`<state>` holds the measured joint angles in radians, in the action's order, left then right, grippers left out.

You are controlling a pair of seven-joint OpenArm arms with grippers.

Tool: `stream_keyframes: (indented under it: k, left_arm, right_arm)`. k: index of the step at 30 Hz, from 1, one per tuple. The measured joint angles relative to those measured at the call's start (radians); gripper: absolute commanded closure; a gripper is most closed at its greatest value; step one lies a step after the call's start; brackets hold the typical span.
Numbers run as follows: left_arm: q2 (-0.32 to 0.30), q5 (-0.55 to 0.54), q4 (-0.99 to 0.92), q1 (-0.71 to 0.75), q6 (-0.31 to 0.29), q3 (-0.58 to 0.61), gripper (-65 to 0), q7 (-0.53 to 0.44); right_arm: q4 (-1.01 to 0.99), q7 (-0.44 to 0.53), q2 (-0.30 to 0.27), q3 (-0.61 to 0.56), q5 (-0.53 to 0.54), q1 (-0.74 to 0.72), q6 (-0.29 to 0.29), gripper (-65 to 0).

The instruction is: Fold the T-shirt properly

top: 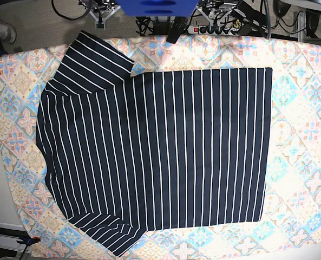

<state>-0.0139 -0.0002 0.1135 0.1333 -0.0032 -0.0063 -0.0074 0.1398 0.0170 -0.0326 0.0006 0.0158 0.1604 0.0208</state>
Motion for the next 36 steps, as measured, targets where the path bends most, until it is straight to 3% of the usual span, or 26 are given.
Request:
stream_keyframes:
  k: [9,20,30,33,36]
  left_arm:
    - [-0.042,0.0,0.09,0.121,-0.001,0.0,-0.2,-0.002]
    - [-0.087,0.0,0.29,0.283,-0.001,0.0,0.0,0.002]
    - [-0.116,0.0,0.591,0.476,0.0,-0.002,0.0,0.002]
    - [-0.13,-0.053,0.68,0.539,0.0,-0.003,0.0,0.01]
    - [-0.157,-0.126,0.784,0.591,-0.003,-0.002,0.0,0.013]
  right_arm:
    - [0.036,-0.006,-0.032,0.0,0.0,0.087,0.003,-0.4]
    - [0.307,-0.003,-0.074,-0.001,-0.001,0.271,0.0,-0.3]
    - [0.522,-0.006,-0.128,0.005,0.0,0.425,0.0,0.0]
    - [0.607,-0.014,-0.132,0.025,0.0,0.48,0.0,0.0]
    - [0.696,-0.016,-0.117,0.116,0.003,0.521,0.002,0.0]
